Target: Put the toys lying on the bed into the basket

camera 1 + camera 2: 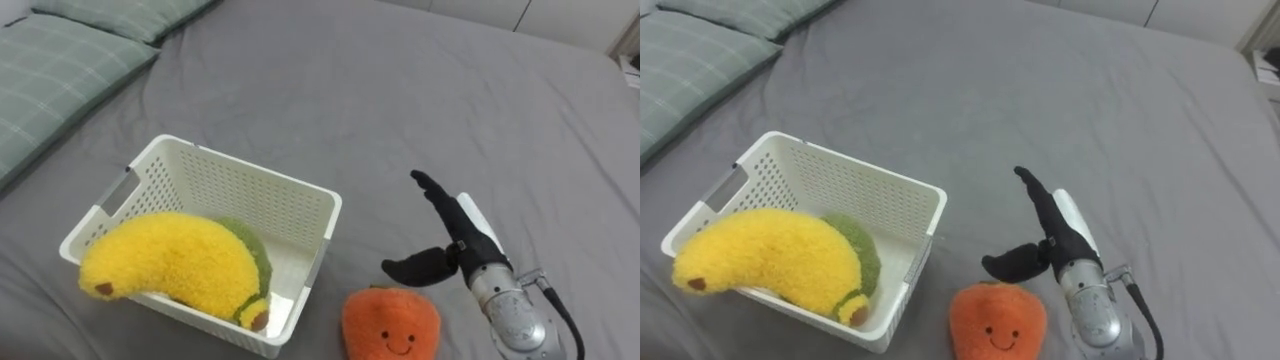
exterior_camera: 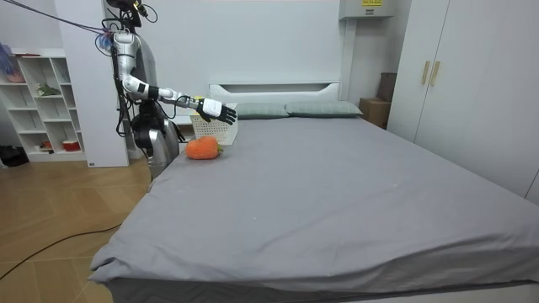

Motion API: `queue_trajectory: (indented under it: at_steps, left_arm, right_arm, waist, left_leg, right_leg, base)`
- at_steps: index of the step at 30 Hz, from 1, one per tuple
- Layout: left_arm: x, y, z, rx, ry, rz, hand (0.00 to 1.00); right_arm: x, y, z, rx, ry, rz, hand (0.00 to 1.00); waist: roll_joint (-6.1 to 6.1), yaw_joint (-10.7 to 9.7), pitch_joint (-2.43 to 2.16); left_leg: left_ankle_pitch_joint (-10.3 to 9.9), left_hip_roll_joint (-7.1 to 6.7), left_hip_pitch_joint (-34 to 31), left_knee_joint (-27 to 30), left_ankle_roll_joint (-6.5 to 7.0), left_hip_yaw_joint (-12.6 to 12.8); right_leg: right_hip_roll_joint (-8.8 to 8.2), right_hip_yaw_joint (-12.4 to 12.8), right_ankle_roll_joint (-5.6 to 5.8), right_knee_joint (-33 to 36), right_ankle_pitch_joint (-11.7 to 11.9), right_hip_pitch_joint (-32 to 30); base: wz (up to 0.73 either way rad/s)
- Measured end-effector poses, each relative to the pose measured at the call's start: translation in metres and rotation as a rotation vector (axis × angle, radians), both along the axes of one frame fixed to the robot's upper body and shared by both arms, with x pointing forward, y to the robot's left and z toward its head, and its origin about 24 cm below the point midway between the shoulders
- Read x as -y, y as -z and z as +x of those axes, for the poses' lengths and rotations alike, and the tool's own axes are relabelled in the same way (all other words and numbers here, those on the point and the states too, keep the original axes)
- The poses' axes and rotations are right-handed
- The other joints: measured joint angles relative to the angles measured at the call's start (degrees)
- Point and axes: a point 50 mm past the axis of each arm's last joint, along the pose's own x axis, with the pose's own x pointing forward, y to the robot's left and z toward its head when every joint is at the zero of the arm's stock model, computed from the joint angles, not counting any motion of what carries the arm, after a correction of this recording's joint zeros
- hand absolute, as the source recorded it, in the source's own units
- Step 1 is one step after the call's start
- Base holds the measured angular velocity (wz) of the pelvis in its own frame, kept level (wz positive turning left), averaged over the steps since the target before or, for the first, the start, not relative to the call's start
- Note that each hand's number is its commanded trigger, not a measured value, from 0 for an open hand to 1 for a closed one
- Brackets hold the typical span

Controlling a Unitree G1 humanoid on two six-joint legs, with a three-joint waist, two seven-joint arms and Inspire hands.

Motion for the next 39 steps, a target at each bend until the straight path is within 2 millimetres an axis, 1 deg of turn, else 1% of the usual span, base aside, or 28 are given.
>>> queue_trajectory:
  at_steps: [5, 7, 8, 10, 13, 15, 19, 22, 23, 24, 25, 26, 28, 39]
  left_arm:
    - [0.000, 0.000, 0.001, 0.003, -0.002, 0.010, 0.00]
    - [-0.001, -0.001, 0.001, 0.006, -0.006, 0.012, 0.00]
    - [-0.001, -0.001, 0.001, 0.008, -0.005, 0.013, 0.00]
    - [-0.001, -0.001, 0.002, 0.015, -0.006, 0.014, 0.00]
    - [-0.002, -0.003, 0.003, 0.023, -0.009, 0.025, 0.00]
    - [-0.002, -0.003, 0.004, 0.030, -0.010, 0.033, 0.00]
    - [-0.002, -0.003, 0.003, 0.028, -0.012, 0.042, 0.00]
    - [0.000, -0.002, 0.001, 0.012, 0.003, 0.034, 0.00]
    - [0.001, -0.001, 0.000, 0.010, 0.005, 0.033, 0.00]
    - [0.002, -0.001, 0.000, 0.007, 0.011, 0.029, 0.00]
    - [0.004, 0.000, 0.000, 0.006, 0.019, 0.026, 0.00]
    - [0.004, 0.000, 0.000, 0.006, 0.022, 0.026, 0.00]
    - [0.004, 0.000, 0.000, 0.005, 0.024, 0.025, 0.00]
    - [0.012, 0.001, 0.004, 0.025, 0.029, 0.003, 0.00]
  right_arm:
    - [-0.001, 0.009, -0.004, -0.039, 0.012, 0.006, 0.00]
    - [0.001, 0.024, -0.011, -0.104, 0.032, 0.007, 0.00]
    - [0.002, 0.030, -0.014, -0.131, 0.040, 0.004, 0.00]
    - [0.006, 0.048, -0.025, -0.225, 0.059, -0.011, 0.00]
    - [0.005, 0.060, -0.034, -0.294, 0.038, -0.039, 0.00]
    - [0.003, 0.064, -0.037, -0.318, 0.025, -0.040, 0.00]
    - [0.003, 0.073, -0.044, -0.369, 0.016, -0.051, 0.00]
    - [0.000, 0.087, -0.053, -0.447, -0.013, -0.079, 0.00]
    - [-0.001, 0.088, -0.054, -0.457, -0.018, -0.083, 0.02]
    - [-0.002, 0.091, -0.056, -0.471, -0.019, -0.083, 0.30]
    - [-0.001, 0.093, -0.058, -0.480, -0.018, -0.085, 0.95]
    - [0.000, 0.094, -0.059, -0.485, -0.016, -0.086, 1.00]
    - [0.000, 0.095, -0.059, -0.489, -0.015, -0.088, 1.00]
    - [0.004, 0.101, -0.064, -0.508, -0.002, -0.101, 1.00]
  waist:
    - [0.00, 0.0, -0.01]
    - [-0.26, 0.1, -0.19]
    - [-0.31, 0.3, -0.22]
    - [-0.44, 0.5, -0.25]
    - [-0.49, 0.5, -0.23]
    - [-0.53, 0.5, -0.22]
    - [-0.68, 0.8, -0.09]
    - [-1.01, 0.5, 0.33]
    - [-1.04, 0.5, 0.36]
    - [-1.08, 0.5, 0.38]
    - [-1.08, 0.4, 0.38]
    - [-1.07, 0.4, 0.38]
    - [-1.07, 0.4, 0.38]
    - [-0.97, 0.3, 0.33]
  left_leg:
    - [0.0, 0.03, 0.0, 0.0, 0.00, 0.0]
    - [0.0, 0.02, 0.1, 0.0, 0.00, -0.1]
    - [0.0, 0.02, 0.1, 0.0, 0.00, 0.0]
    - [0.0, -0.03, 0.0, 0.0, 0.02, 0.0]
    - [0.0, 0.01, 0.0, 0.0, 0.02, -0.1]
    - [0.0, 0.04, 0.1, 0.0, -0.01, -0.1]
    - [0.0, 0.01, 0.2, -0.1, -0.01, 0.0]
    - [-0.2, -0.05, 0.0, 0.0, 0.08, -0.3]
    - [-0.4, -0.05, 0.0, 0.0, 0.05, -0.4]
    - [-0.5, -0.06, -0.2, 0.1, 0.01, -0.5]
    - [-0.5, -0.13, -0.4, 0.2, 0.06, -0.8]
    - [-0.5, -0.14, -0.5, 0.3, 0.09, -0.9]
    - [-0.8, -0.08, -0.9, 0.8, 0.06, -1.1]
    - [-0.9, -0.11, -1.0, 1.0, 0.18, -1.2]
  right_leg:
    - [0.04, 0.0, 0.00, 0.0, 0.0, 0.0]
    - [0.02, 0.0, 0.00, 0.0, 0.0, 0.1]
    - [0.02, 0.1, 0.00, 0.0, 0.0, 0.1]
    - [-0.01, 0.0, 0.01, 0.0, 0.0, 0.0]
    - [0.04, 0.1, 0.02, 0.0, 0.0, 0.0]
    - [0.08, 0.1, 0.01, 0.0, 0.0, 0.1]
    - [0.03, 0.0, 0.01, 0.0, 0.0, 0.2]
    - [0.01, -0.1, 0.04, 0.0, 0.0, 0.4]
    - [0.02, -0.1, 0.04, 0.0, 0.0, 0.4]
    - [0.02, -0.2, 0.04, 0.0, 0.0, 0.2]
    - [-0.01, -0.3, 0.05, 0.0, 0.0, 0.2]
    - [0.00, -0.3, 0.07, 0.0, 0.0, 0.2]
    - [0.08, -0.4, 0.09, -0.1, 0.0, 0.1]
    - [0.09, -0.5, 0.18, -0.1, -0.1, 0.1]
  base:
    - [0.00]
    - [0.00]
    - [0.00]
    - [0.00]
    - [0.00]
    - [0.00]
    - [0.00]
    - [0.05]
    - [0.00]
    - [0.06]
    - [0.08]
    - [0.08]
    - [0.02]
    - [0.00]
